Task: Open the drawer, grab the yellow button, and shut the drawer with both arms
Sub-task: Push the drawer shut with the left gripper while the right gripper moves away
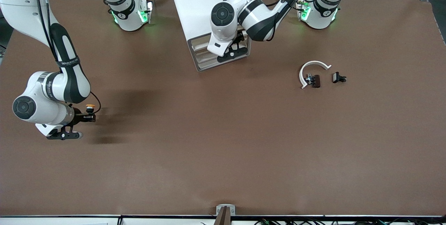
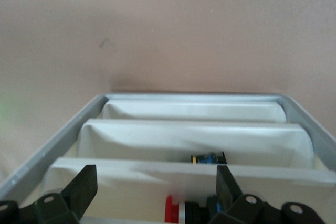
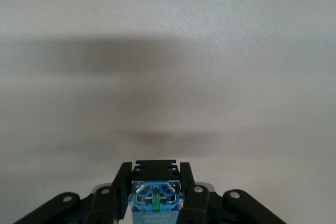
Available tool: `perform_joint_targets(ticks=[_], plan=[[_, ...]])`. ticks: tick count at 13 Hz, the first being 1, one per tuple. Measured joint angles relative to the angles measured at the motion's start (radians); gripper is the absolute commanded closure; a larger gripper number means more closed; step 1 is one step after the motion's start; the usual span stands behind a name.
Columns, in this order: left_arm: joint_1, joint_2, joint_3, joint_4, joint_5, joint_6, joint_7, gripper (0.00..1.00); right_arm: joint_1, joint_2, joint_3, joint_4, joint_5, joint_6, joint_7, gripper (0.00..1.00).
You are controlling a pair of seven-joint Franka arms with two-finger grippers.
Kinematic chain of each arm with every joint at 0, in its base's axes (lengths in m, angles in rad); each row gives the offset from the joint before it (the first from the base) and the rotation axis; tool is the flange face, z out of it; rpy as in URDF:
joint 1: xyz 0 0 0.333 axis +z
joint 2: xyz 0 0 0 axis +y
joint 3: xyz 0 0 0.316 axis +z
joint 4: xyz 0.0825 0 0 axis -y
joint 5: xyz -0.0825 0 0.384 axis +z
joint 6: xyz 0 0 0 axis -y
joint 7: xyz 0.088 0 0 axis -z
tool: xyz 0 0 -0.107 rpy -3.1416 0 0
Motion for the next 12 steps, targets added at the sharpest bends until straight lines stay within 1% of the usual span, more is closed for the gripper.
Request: perform_joint_targets(ticks=[1, 5, 6, 8, 9, 10, 12], plan=[[0.000, 0.000, -0.012, -0.002, 0.001, 0.000, -0.012, 0.00, -0.006, 0.013, 0.000, 0.000, 0.000, 0.017, 0.000, 0.85], [0.000, 0.001, -0.014, -0.004, 0.002, 0.001, -0.023, 0.00, -0.027, 0.059, 0.000, -0.001, 0.000, 0.070, -0.001, 0.85], [0.001, 0.001, -0.014, -0.005, 0.002, 0.001, -0.023, 0.00, -0.030, 0.067, 0.000, -0.001, 0.000, 0.079, -0.001, 0.81], [0.012, 0.001, -0.014, -0.004, 0.001, 0.001, -0.024, 0.00, -0.031, 0.067, 0.001, 0.000, 0.000, 0.081, -0.001, 0.51], [0.035, 0.001, -0.014, -0.001, 0.002, 0.002, -0.024, 0.00, -0.031, 0.068, 0.001, 0.000, 0.000, 0.082, -0.001, 0.03], [0.087, 0.001, -0.014, 0.011, 0.014, 0.003, -0.021, 0.00, -0.031, 0.068, 0.001, 0.001, 0.000, 0.087, -0.001, 0.00], [0.174, 0.000, -0.013, 0.030, 0.074, 0.003, -0.011, 0.00, -0.031, 0.068, 0.002, 0.007, 0.000, 0.090, -0.002, 0.00]])
